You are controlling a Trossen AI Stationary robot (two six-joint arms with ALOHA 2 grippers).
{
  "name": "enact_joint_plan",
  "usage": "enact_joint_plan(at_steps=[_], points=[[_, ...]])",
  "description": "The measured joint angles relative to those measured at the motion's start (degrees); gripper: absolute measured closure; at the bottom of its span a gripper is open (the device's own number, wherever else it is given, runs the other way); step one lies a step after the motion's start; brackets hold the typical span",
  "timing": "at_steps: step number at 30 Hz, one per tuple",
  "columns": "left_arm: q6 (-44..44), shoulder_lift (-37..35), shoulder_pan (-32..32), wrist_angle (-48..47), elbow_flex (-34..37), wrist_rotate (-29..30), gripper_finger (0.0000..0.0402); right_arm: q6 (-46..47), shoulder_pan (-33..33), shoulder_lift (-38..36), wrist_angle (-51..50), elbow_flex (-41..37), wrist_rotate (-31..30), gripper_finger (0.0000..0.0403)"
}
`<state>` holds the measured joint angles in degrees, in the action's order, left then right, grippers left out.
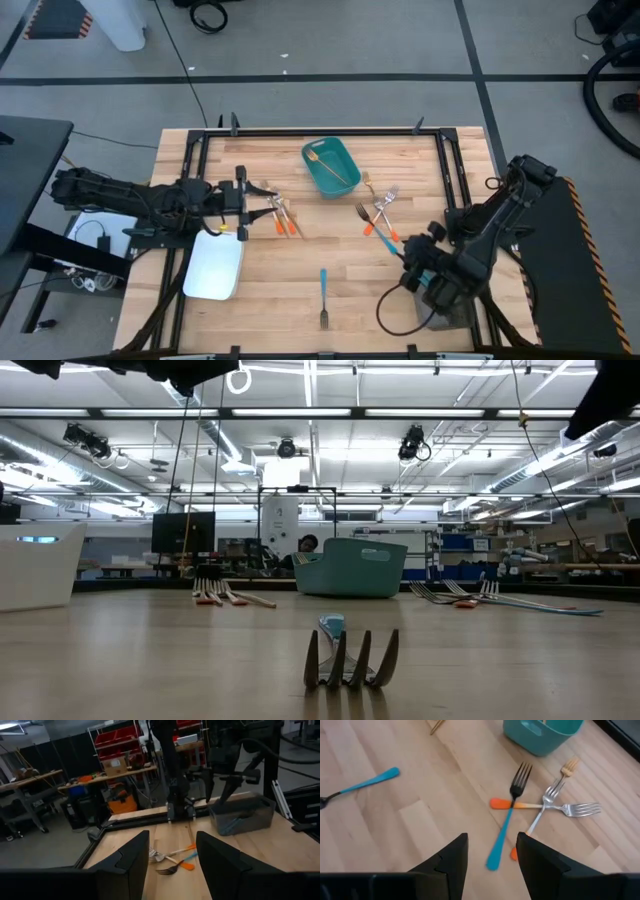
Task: Sort silverware by color (type)
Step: Put the gold fork into the green bin
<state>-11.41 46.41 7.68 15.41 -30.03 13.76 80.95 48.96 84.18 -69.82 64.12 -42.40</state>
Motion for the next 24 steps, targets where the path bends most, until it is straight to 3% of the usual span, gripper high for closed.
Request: enact_joint_plan(at_steps=[10,24], points=[[6.29,0.09,0.00,-4.05,0.01,0.02,0.0230,-3.75,-5.19,0.00,1.45,0.00,0.01,0.0230],[9.35,0.09,0.00,-9.85,0.01,0.02,0.0230,-17.94,-13.64,0.00,11.82,0.00,0.35,0.0230]])
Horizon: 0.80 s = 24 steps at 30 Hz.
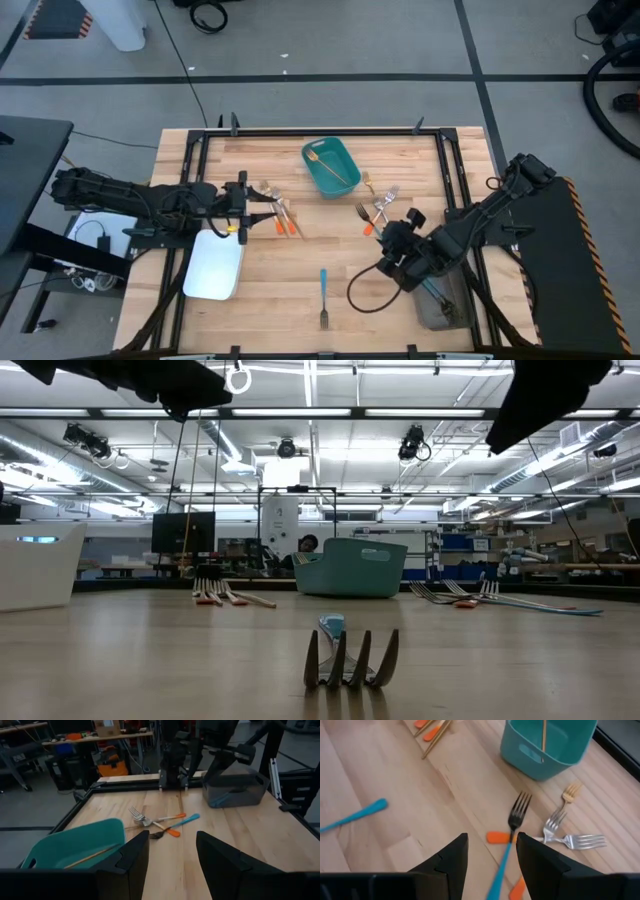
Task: Sort silverware by color (type)
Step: Put the gold fork into the green bin
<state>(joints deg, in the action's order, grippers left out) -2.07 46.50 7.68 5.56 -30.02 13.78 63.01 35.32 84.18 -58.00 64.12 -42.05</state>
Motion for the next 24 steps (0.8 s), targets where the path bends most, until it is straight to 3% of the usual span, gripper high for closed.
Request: enact_joint_plan(at_steps=[14,18,24], points=[[1.76,0.00,0.00,1.82,-0.02,-1.04,0.0230,-5.70,-5.00,0.00,4.72,0.00,-3.84,0.0230],[1.20,0.22,0.00,2.67,0.00,-3.87,0.0230,-10.36,-5.10,0.00,8.31,-0.02,-8.29,0.0230],[1.61,2.94,0.00,4.48,0.00,-3.34,0.0230,-16.71,-5.10,0.00,14.91,-0.02,-14.13,0.0230]])
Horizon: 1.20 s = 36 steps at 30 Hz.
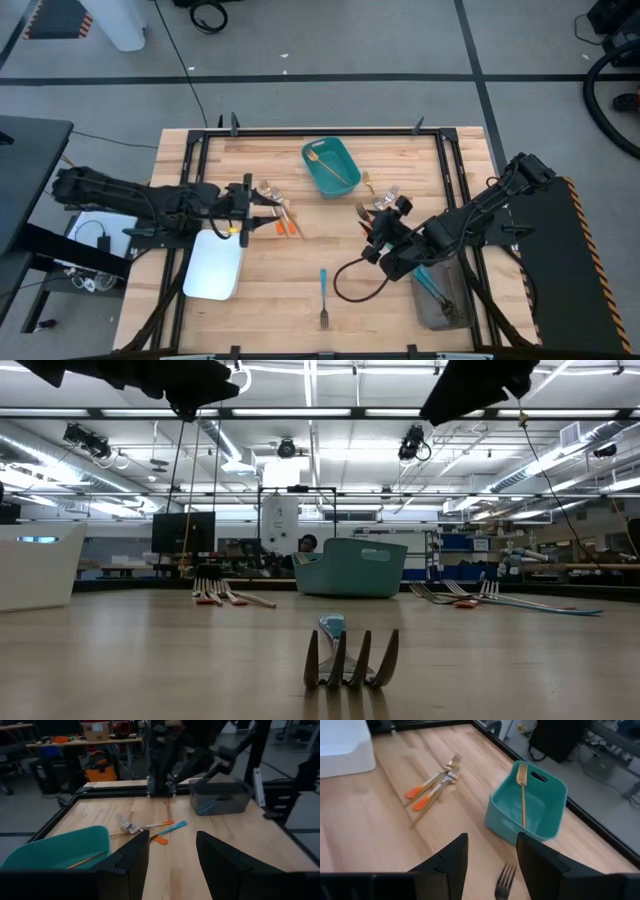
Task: Sort silverware by color (type)
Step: Put the gold fork into the green bin
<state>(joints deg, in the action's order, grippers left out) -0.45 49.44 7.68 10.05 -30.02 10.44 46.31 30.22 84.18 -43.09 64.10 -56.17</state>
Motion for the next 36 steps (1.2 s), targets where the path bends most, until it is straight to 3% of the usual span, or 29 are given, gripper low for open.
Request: enact_joint_plan(at_steps=[6,13,18,21,23,31,36], points=[[3.10,5.20,-0.67,-0.26,0.00,8.33,0.0230,-4.97,-1.52,0.02,0.13,-0.02,6.04,0.0230],[11.77,15.23,-6.10,0.71,0.00,11.36,0.0230,-7.13,-6.78,0.02,1.35,-0.02,5.41,0.0230],[11.60,20.55,-11.32,4.10,0.00,16.74,0.0230,-4.85,-12.11,0.02,1.73,-0.01,5.84,0.0230],[11.48,21.06,-13.70,4.35,0.02,16.84,0.0230,-9.24,-15.06,0.07,1.04,1.18,6.72,0.0230],[12.62,21.01,-14.44,4.52,0.00,15.28,0.0230,-12.43,-16.32,0.04,-0.34,2.89,6.72,0.0230],[18.41,20.71,-14.60,1.30,-0.34,-1.50,0.0230,-20.50,-17.27,-1.28,-3.83,5.64,2.65,0.0230],[19.48,21.71,-13.25,-14.36,-7.79,-5.47,0.0230,-16.85,-17.01,-3.41,-9.49,5.62,-0.71,0.0230]])
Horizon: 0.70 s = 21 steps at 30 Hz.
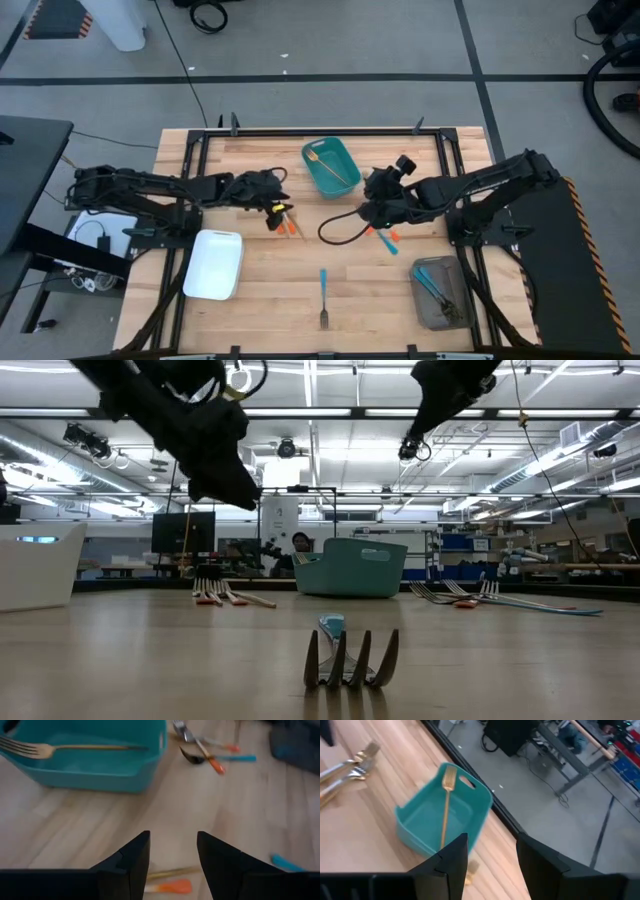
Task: Sort silverware by color (type)
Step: Put the gold fork into the green bin
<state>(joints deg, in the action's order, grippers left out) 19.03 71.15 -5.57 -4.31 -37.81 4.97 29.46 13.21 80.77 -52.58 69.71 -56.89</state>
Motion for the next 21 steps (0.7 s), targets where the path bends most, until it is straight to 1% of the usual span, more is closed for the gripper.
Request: enact_joint_plan(at_steps=[2,5,8,10,15,18,21], points=[[0.00,0.78,1.65,-4.33,-2.81,-0.15,0.0230,2.52,0.36,-0.85,-2.94,0.00,-0.27,0.0230],[-0.17,3.40,4.43,-5.84,-7.53,-0.44,0.0230,6.51,1.21,-1.82,-6.80,-0.52,-0.65,0.0230],[-1.95,7.09,6.52,-11.03,-11.81,-0.44,0.0230,7.58,2.32,-2.88,-7.10,-2.34,-0.19,0.0230],[-3.64,9.32,6.69,-16.06,-15.14,-0.47,0.0230,7.91,3.21,-3.01,-6.91,-3.44,-0.04,0.0230],[-8.74,15.59,3.62,-29.69,-22.79,-0.46,0.0230,8.47,4.50,-3.17,-7.03,-5.45,1.34,0.0230],[-16.89,18.57,1.19,-35.01,-25.30,-3.71,0.0230,10.17,5.14,-3.21,-7.12,-5.55,1.51,0.0230],[-25.13,21.50,-1.09,-36.85,-25.87,-7.02,0.0230,11.45,6.12,-3.21,-7.30,-5.55,1.88,0.0230]])
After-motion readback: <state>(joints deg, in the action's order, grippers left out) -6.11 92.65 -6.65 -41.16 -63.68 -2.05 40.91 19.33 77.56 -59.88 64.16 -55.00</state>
